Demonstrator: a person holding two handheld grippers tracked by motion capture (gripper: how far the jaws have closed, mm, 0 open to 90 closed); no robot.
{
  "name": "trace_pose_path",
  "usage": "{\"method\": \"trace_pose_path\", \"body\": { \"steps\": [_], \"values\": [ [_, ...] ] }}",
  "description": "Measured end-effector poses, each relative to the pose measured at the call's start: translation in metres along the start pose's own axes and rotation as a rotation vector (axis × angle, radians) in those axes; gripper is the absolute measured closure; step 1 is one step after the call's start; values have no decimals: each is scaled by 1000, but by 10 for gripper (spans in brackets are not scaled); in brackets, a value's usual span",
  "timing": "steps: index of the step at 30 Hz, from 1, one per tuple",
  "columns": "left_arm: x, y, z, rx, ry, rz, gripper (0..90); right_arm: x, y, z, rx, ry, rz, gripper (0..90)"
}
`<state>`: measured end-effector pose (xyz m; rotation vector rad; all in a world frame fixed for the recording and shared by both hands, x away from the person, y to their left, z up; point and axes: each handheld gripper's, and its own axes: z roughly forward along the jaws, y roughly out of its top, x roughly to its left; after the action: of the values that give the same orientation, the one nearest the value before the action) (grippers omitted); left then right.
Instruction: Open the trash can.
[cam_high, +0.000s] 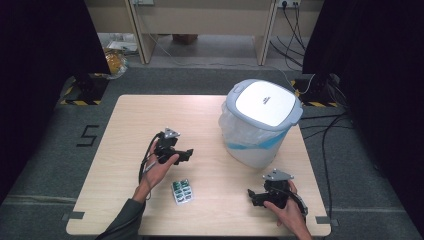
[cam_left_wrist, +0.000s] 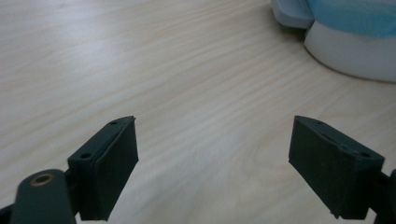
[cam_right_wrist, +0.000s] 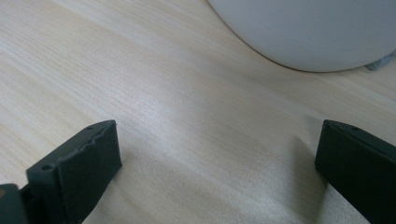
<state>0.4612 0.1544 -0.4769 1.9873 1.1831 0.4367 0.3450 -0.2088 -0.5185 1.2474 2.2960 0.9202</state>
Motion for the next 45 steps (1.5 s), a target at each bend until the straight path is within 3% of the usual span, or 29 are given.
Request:
{"method": "trace_pose_path", "body": {
  "steps": [1,2,3,8,13,16,19,22,29,35,38,45],
  "values": [
    [0,0,0,0,0,0,150,0,0,0,0,0,0,5],
    [-4,10,11,-3,-4,0,150,-1,0,0,-1,2,3,5],
    [-4,10,11,-3,-4,0,150,-1,0,0,-1,2,3,5],
    [-16,33,43,-2,-30,4,151,-2,0,-1,1,-4,10,4],
    [-23,46,62,-12,-44,-2,151,-2,0,0,1,-6,8,3],
    [-23,59,77,-33,-62,-37,151,-2,0,0,-1,-6,9,3],
    [-24,66,86,-26,-75,-34,151,-2,0,0,1,-6,8,3],
    [-25,75,98,-41,-75,-64,152,-2,0,0,0,-5,5,3],
    [-31,79,113,-52,-69,-79,152,-3,0,0,-3,-5,5,3],
    [-34,75,123,-29,-41,-60,153,-3,0,0,-3,-5,5,3],
    [-34,71,126,-35,-55,-71,140,-3,0,0,-3,-5,5,3],
    [-36,68,122,-20,-27,-36,117,-3,0,0,-3,-5,5,3]
  ]
}}
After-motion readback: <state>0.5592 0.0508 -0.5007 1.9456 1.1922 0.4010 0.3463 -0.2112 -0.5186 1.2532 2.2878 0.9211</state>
